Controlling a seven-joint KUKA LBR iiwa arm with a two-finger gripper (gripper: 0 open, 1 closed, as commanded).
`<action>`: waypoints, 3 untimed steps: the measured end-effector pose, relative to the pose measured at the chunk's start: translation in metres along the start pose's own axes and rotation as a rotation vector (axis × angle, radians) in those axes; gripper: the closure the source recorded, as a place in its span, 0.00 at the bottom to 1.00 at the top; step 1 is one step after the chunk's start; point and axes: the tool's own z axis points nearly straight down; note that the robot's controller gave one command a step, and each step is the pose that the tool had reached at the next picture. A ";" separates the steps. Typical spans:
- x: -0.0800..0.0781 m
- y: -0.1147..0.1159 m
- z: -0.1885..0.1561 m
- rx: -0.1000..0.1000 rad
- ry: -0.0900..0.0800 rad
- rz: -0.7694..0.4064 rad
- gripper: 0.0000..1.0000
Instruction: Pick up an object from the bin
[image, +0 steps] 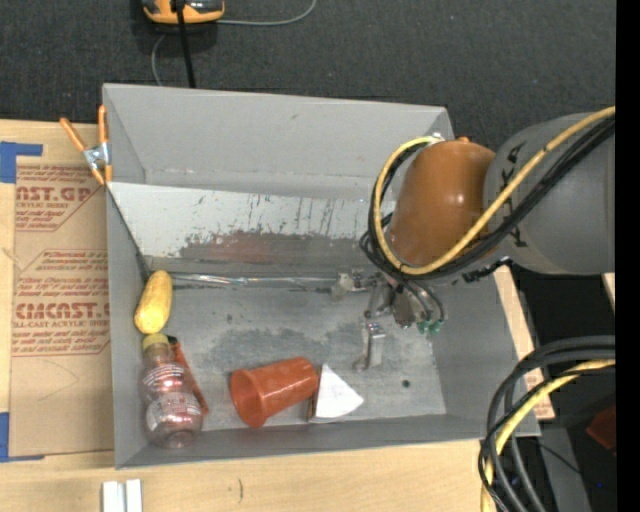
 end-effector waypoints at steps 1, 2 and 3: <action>0.010 0.023 0.033 -0.004 0.011 -0.178 0.00; 0.028 0.051 0.057 -0.001 0.001 -0.034 0.00; 0.023 0.079 0.061 -0.003 0.008 -0.023 0.00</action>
Offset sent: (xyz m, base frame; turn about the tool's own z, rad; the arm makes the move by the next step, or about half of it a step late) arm -0.0497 0.0680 -0.0755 0.0185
